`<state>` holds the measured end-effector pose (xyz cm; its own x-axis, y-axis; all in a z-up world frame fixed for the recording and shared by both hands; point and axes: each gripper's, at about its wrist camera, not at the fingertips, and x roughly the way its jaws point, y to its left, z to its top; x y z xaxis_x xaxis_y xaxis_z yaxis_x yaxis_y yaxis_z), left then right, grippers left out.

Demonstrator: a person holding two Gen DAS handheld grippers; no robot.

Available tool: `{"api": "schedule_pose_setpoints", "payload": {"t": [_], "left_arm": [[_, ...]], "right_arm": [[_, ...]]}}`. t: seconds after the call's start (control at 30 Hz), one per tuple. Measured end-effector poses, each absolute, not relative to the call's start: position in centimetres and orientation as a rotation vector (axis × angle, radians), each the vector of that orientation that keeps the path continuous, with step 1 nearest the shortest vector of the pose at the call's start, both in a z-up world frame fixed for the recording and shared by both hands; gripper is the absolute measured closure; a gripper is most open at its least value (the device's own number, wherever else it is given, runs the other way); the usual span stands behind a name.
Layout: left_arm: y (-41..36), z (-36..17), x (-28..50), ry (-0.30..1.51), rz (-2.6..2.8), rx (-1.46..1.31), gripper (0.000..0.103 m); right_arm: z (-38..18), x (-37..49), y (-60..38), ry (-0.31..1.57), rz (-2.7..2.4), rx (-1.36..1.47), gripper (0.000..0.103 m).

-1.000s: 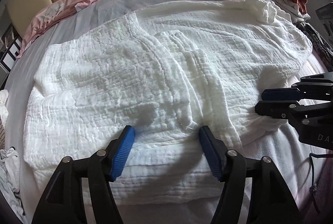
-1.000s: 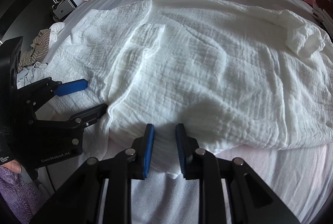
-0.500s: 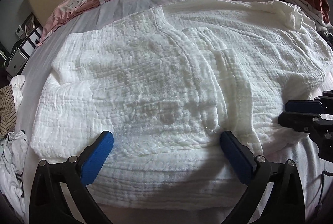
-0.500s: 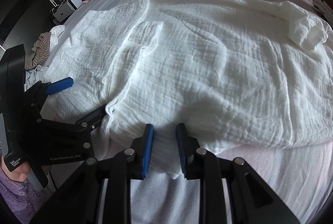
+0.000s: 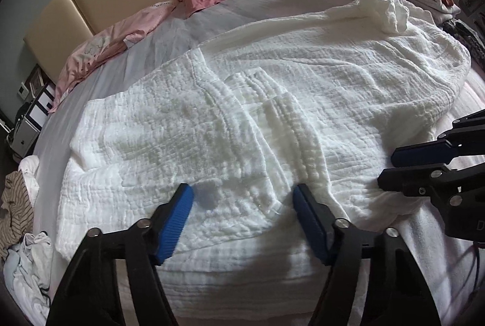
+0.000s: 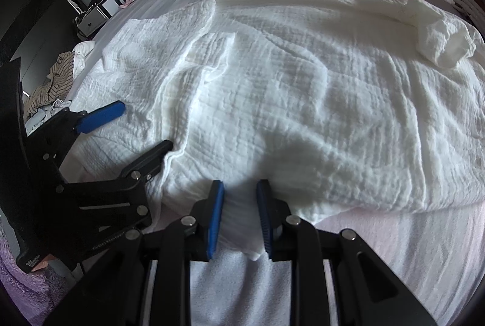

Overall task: Fold clothes
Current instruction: 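Grasp the blanket fold with the left gripper while the right gripper releases the garment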

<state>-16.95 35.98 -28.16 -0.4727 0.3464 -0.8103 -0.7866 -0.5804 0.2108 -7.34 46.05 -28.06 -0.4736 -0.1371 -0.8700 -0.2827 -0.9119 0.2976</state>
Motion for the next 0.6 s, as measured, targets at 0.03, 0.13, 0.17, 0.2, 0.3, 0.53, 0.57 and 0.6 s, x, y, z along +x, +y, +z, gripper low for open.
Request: {"api": "schedule_pose_setpoints", "payload": {"t": [0.03, 0.13, 0.17, 0.2, 0.3, 0.53, 0.57, 0.6], "left_arm": [[35.9, -28.0, -17.2, 0.737, 2.077, -0.977, 0.066], [35.3, -27.1, -17.9, 0.637, 2.049, -1.021, 0.086], [34.9, -26.8, -18.4, 0.589, 2.046, -1.041, 0.088], [34.5, -26.4, -18.9, 0.54, 2.043, -1.062, 0.093], [33.1, -25.1, -20.4, 0.423, 2.052, -1.095, 0.094], [30.4, -21.6, -20.6, 0.301, 2.001, -1.065, 0.094], [30.2, -21.4, -20.3, 0.307, 1.994, -1.068, 0.094], [30.0, -21.2, -20.0, 0.313, 1.989, -1.071, 0.094]], "right_arm": [[-28.0, -7.3, 46.0, 0.628, 2.548, -1.562, 0.08], [-28.0, -7.2, 46.1, 0.635, 2.549, -1.562, 0.08], [-27.9, -7.2, 46.2, 0.643, 2.549, -1.559, 0.081], [-27.8, -7.1, 46.3, 0.65, 2.548, -1.556, 0.081], [-26.9, -7.0, 46.3, 0.653, 2.552, -1.551, 0.081], [-24.2, -8.5, 46.7, 0.748, 2.596, -1.588, 0.079], [-23.9, -9.1, 46.9, 0.794, 2.603, -1.595, 0.075], [-23.7, -9.8, 47.0, 0.853, 2.606, -1.609, 0.069]]}}
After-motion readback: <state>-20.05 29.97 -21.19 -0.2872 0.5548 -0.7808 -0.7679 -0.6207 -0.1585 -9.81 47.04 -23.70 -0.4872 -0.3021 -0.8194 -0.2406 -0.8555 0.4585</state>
